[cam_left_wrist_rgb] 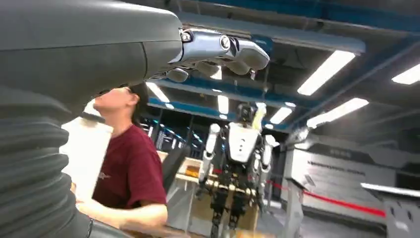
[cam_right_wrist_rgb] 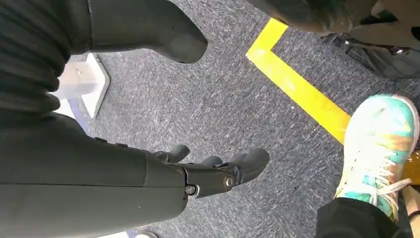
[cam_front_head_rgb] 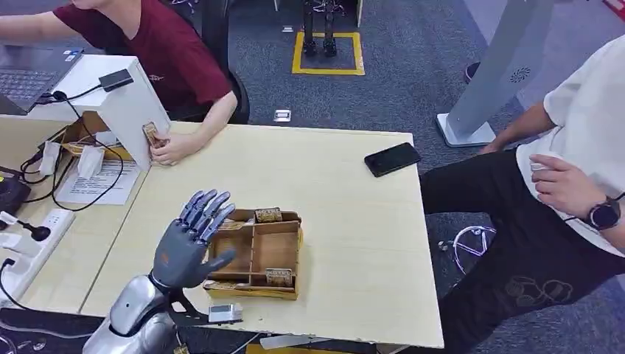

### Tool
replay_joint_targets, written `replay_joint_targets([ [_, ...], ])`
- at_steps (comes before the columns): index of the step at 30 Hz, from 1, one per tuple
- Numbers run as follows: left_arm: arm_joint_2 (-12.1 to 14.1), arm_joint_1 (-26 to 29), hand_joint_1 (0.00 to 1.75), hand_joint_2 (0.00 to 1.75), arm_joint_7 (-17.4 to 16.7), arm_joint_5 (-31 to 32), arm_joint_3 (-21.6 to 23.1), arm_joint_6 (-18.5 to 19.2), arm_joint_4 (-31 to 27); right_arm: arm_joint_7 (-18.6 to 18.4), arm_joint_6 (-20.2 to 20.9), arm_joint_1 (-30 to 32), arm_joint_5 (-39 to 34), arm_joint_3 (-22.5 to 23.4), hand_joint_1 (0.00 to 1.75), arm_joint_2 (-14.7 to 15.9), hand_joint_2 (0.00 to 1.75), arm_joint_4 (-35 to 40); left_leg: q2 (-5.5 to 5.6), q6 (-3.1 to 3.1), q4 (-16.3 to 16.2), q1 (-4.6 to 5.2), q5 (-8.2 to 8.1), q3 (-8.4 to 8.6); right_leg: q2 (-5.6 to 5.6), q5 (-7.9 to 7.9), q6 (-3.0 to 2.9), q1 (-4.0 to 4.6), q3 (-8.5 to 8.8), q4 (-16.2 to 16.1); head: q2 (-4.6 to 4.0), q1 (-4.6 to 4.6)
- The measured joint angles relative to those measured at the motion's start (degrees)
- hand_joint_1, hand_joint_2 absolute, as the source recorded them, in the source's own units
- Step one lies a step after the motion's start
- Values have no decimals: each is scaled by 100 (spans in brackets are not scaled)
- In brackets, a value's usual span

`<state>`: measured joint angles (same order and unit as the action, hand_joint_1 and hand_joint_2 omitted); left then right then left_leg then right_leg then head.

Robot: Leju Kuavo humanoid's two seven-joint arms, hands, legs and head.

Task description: Pass the card to the sensor for recognition and then transmit it.

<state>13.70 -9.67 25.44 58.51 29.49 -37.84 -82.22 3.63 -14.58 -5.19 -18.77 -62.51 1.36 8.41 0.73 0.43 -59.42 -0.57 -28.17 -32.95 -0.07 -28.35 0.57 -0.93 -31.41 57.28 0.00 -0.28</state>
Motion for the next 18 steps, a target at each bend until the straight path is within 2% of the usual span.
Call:
replay_joint_targets([
  [18,-105,-297,0,175,-466,186,210,-153,1051,9,-26,-24,24,-111,0,20,175,0,0,0,0,0,0,0,0,0,0,0,0,0,2,0],
])
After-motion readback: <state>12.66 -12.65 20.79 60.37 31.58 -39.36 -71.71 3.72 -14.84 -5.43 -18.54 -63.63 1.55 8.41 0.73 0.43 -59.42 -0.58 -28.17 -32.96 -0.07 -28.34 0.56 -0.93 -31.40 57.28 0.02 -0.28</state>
